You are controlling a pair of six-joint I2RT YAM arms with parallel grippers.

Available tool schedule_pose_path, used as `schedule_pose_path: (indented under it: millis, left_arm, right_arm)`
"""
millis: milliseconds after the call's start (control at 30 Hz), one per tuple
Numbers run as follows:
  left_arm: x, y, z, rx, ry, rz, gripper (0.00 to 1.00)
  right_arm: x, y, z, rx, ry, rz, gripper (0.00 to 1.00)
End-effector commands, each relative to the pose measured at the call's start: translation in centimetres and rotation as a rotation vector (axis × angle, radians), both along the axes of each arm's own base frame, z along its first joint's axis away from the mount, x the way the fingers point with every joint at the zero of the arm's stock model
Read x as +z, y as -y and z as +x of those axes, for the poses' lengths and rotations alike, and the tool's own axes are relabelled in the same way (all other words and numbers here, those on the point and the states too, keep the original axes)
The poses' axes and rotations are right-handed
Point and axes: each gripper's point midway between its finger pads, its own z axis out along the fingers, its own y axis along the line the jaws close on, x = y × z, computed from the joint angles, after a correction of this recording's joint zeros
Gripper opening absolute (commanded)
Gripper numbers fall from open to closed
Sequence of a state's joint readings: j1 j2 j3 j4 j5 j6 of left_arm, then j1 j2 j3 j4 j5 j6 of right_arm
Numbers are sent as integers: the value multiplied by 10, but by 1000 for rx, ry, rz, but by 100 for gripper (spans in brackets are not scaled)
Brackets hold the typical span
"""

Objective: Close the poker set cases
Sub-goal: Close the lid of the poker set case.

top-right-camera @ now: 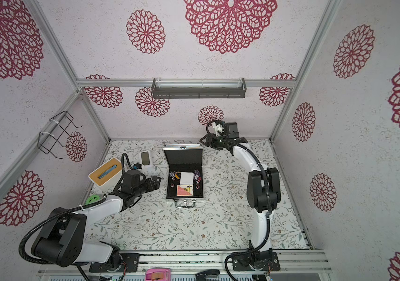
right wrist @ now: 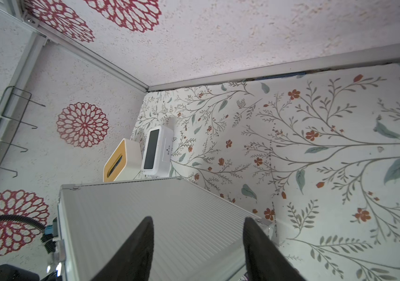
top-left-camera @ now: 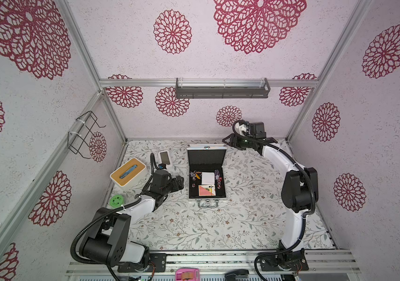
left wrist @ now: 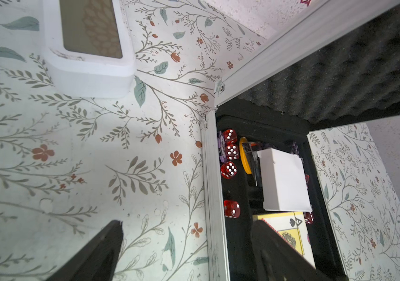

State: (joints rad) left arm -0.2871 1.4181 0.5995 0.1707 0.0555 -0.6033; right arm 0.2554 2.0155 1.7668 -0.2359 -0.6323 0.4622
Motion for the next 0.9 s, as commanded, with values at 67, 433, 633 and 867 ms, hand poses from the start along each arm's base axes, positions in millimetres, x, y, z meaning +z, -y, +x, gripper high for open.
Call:
schedule_pose_path:
  millis: [67,433,633,867]
  left_arm:
    - [19,-13,2,48,57,-18,88]
    - [49,-31,2,106,109,-4,89]
    - [41,-15,7,35,54,7,90]
    - [16,45,8,-136,-37,-19,90]
  right_arm:
    - [32,-15,-31,64,40,68,58]
    - [6,-15,-77,74,-14,37,57]
    - [-21,-6,-92,51,-58,7,58]
    - [-75,15,-137,-40,-140,-35,81]
